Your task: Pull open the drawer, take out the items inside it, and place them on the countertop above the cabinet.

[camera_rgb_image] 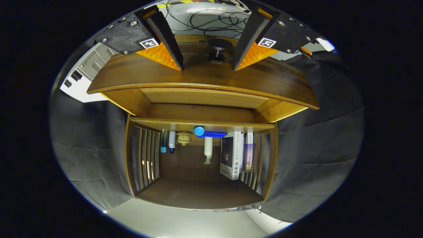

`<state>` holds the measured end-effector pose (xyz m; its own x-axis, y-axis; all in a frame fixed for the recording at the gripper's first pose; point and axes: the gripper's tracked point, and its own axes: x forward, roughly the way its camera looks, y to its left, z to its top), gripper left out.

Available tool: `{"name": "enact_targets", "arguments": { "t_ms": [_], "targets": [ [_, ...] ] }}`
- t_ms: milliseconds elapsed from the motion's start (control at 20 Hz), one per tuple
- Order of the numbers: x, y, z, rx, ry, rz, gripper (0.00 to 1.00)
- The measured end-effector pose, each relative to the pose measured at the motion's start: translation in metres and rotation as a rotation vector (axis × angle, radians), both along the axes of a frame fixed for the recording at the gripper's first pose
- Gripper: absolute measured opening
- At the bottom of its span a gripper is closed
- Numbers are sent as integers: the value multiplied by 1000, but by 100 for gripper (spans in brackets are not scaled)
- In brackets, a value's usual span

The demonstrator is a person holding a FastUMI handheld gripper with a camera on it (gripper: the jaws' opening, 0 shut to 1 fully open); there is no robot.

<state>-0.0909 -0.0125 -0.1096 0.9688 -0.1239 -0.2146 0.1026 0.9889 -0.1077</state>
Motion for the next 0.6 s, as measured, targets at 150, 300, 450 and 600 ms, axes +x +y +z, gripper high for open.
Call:
{"name": "enact_targets", "arguments": {
  "t_ms": [150, 300, 450, 600],
  "targets": [
    [8, -8, 1, 2, 6, -19, 93],
    [19, -16, 2, 19, 16, -45, 93],
    [28, -21, 2, -35, 16, -34, 93],
    [36, -21, 3, -48, 9, -39, 93]
  ]
}}
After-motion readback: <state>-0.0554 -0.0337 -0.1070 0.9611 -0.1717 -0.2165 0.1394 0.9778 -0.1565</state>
